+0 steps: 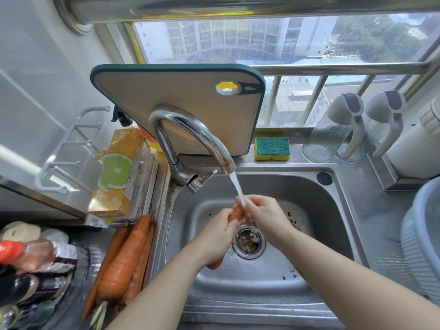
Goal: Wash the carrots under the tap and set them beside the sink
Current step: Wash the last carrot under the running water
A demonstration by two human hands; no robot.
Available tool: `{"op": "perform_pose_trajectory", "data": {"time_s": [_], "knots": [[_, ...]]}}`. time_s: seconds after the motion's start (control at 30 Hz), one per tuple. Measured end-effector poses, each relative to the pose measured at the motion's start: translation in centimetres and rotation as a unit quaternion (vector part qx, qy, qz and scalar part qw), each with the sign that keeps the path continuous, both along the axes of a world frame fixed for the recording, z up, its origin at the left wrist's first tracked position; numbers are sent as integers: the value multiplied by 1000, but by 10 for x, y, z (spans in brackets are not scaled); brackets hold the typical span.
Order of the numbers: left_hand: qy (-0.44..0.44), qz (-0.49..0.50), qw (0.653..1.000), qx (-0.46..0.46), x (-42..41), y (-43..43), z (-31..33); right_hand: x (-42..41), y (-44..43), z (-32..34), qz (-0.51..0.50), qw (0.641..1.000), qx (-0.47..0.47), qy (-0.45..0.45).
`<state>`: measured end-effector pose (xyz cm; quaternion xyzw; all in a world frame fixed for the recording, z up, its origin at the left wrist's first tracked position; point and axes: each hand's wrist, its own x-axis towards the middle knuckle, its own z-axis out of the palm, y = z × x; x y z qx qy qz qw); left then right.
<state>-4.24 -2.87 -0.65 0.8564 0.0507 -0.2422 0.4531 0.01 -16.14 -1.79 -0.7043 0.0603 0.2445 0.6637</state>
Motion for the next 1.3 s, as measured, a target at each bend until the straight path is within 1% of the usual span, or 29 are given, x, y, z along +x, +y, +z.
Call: {"op": "perform_pose_trajectory", "data": {"time_s": [0.07, 0.13, 0.2, 0.27, 0.3, 0.37, 0.43, 0.5, 0.6, 0.7, 0.73, 0.77, 0.83, 0.87, 0.93, 1.0, 1.07, 1.1, 1.13, 1.17, 1.2, 1.23, 1.3], "knots": [[-1, 6, 1000, 28, 2, 3, 0, 0, -2, -1, 36, 997, 61, 21], [-1, -3, 999, 53, 1, 6, -3, 0, -7, -2, 67, 993, 93, 36], [-16, -11, 997, 76, 0, 8, -5, 0, -10, -3, 58, 989, 119, 66], [-37, -12, 995, 90, -1, 8, -7, -1, -11, -4, 32, 990, 113, 78], [-47, -10, 995, 87, -1, 6, -7, 0, -11, -2, 28, 995, 83, 55], [-63, 7, 996, 62, -2, 1, -7, 2, -11, 1, 23, 999, -13, -30], [-74, 31, 996, 35, -3, -6, -5, 6, -10, 8, 32, 982, -139, -121], [-82, 40, 996, 21, -4, -11, -6, 9, -10, 9, 53, 955, -233, -178], [-72, 40, 996, 13, -4, -13, -6, 11, -12, 3, 84, 926, -290, -228], [-36, 63, 996, -58, 0, -13, -2, 13, -13, -1, 135, 874, -361, -297], [-25, 77, 993, -90, 1, -13, 0, 13, -13, -1, 139, 866, -370, -305], [-16, 92, 988, -121, 2, -12, 1, 14, -15, -2, 137, 867, -372, -302], [4, 124, 976, -177, 5, -10, 3, 15, -17, -1, 129, 876, -380, -267], [10, 135, 971, -197, 7, -10, 3, 14, -17, -3, 138, 873, -391, -257], [9, 152, 964, -217, 8, -11, 3, 13, -16, -4, 165, 861, -398, -269], [5, 170, 958, -231, 9, -13, 2, 12, -14, -3, 150, 867, -365, -304], [13, 194, 952, -237, 11, -18, 1, 12, -14, 1, 125, 885, -320, -315], [22, 206, 949, -237, 12, -21, 1, 11, -14, 4, 116, 906, -285, -289], [36, 218, 945, -240, 14, -25, 1, 8, -14, 9, 109, 938, -227, -238], [48, 228, 941, -244, 15, -30, 2, 4, -12, 15, 103, 969, -142, -176], [57, 236, 938, -247, 16, -34, 2, 0, -11, 18, 97, 986, -68, -122], [65, 243, 934, -253, 17, -37, 2, -2, -9, 20, 92, 992, -14, -83], [77, 264, 921, -277, 18, -38, 1, -5, -10, 18, 100, 993, 33, -53]]}}
